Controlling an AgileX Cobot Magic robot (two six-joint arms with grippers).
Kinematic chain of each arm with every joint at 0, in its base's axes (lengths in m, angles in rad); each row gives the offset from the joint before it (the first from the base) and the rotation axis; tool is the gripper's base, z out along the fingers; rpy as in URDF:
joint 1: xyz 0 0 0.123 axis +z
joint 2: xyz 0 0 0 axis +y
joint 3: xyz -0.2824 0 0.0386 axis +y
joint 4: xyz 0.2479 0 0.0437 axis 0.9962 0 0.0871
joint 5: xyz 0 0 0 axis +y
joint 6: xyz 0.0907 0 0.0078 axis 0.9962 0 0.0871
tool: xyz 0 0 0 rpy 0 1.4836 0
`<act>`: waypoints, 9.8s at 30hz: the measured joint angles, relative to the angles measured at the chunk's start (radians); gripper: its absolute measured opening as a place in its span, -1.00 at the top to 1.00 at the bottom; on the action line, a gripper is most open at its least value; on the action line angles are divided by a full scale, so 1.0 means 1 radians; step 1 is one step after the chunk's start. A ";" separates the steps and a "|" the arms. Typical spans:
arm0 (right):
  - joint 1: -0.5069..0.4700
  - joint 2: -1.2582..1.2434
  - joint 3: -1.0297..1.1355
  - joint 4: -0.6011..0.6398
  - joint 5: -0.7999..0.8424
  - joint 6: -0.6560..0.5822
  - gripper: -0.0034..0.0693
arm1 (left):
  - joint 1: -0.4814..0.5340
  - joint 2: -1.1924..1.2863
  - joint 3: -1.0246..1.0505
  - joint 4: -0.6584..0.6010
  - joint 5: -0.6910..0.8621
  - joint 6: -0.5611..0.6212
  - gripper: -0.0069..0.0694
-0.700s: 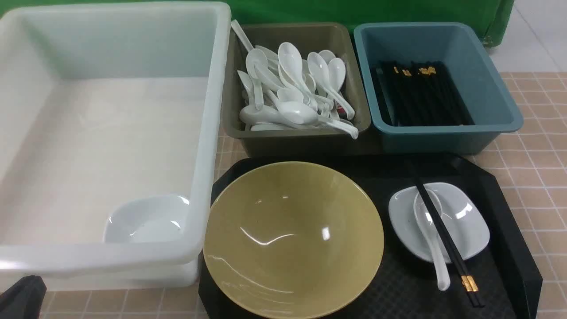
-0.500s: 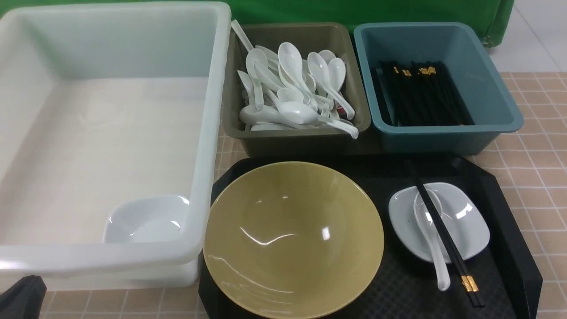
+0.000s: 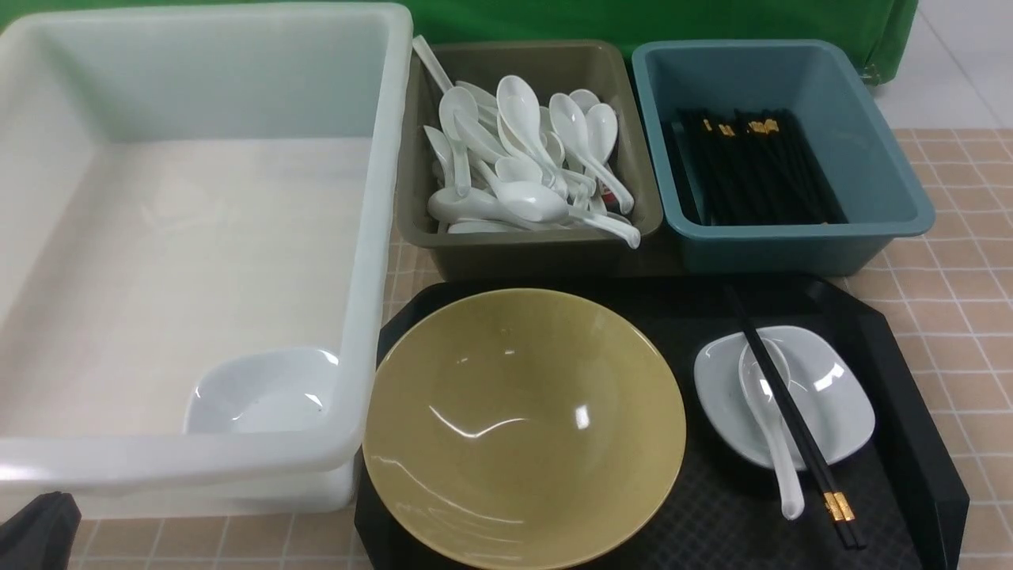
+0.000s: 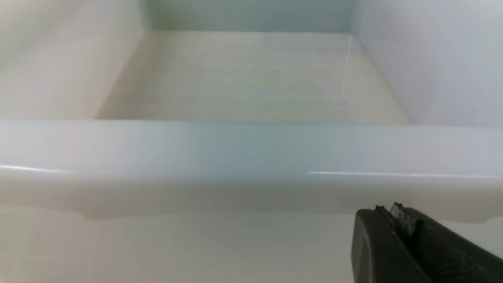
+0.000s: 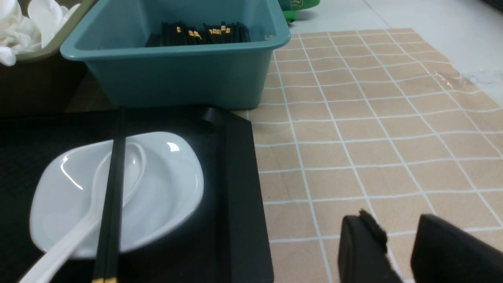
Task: On brown table put chopsticks spoon bowls plates into blue grey white boxes.
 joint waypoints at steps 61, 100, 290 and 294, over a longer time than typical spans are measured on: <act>0.000 0.000 0.001 0.319 -0.075 0.759 0.25 | 0.000 0.000 0.000 -1.029 -0.252 -0.423 0.81; 0.387 1.374 -1.016 0.217 0.612 -0.398 0.49 | -0.764 1.258 -1.105 -0.056 0.766 0.291 0.81; 0.384 1.755 -1.130 0.246 0.511 -0.546 0.65 | -0.372 1.342 -1.034 -0.173 0.300 0.330 0.81; 0.384 1.744 -1.202 0.242 0.582 -0.546 0.72 | -0.367 1.339 -1.034 -0.174 0.301 0.330 0.81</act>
